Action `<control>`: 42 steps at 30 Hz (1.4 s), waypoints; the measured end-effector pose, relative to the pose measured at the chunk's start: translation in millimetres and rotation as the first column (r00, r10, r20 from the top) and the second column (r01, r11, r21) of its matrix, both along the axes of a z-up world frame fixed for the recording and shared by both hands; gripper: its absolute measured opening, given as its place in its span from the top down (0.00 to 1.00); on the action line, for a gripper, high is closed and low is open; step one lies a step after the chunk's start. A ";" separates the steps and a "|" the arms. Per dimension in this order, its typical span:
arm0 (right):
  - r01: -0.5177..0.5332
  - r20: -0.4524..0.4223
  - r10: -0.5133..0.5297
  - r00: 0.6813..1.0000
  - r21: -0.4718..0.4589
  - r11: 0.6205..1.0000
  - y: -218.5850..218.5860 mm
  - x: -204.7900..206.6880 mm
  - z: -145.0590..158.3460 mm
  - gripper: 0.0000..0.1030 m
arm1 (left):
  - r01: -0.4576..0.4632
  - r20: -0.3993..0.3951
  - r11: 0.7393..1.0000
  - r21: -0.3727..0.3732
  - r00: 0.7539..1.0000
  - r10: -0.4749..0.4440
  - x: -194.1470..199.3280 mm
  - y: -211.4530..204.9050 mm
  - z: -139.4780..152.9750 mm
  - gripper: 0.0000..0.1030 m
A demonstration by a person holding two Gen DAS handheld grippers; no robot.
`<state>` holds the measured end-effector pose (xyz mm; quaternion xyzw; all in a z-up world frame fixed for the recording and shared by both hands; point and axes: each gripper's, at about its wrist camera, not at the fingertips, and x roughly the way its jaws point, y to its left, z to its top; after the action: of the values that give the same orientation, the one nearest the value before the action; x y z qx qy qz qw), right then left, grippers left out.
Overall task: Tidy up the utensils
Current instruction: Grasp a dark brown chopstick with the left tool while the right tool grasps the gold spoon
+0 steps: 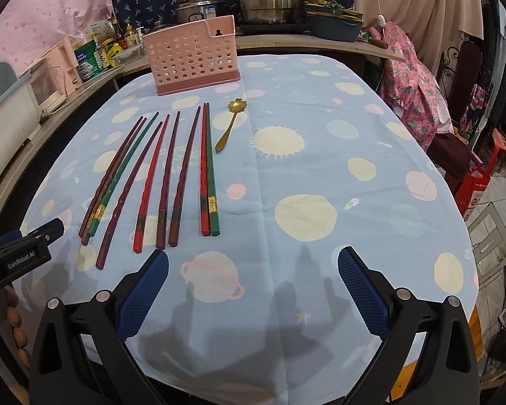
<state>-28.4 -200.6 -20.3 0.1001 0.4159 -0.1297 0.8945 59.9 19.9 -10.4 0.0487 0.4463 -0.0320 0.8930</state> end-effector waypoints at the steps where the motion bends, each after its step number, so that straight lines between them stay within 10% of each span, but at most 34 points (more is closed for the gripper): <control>1: -0.001 -0.002 0.001 1.000 0.000 1.000 -0.4 2.0 -0.4 0.06 | 0.002 -0.008 1.000 -0.007 1.000 -0.002 5.6 -0.2 -1.9 0.10; 42: -0.009 -0.039 0.010 0.999 0.022 1.000 -4.5 30.9 -10.3 0.06 | 0.029 -0.072 0.999 -0.034 0.997 -0.031 31.9 -7.7 -22.1 0.24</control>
<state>2.5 -205.1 -30.6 0.1052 0.4353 -0.1230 0.8856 91.8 12.1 -32.5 0.0396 0.4771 -0.0544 0.8763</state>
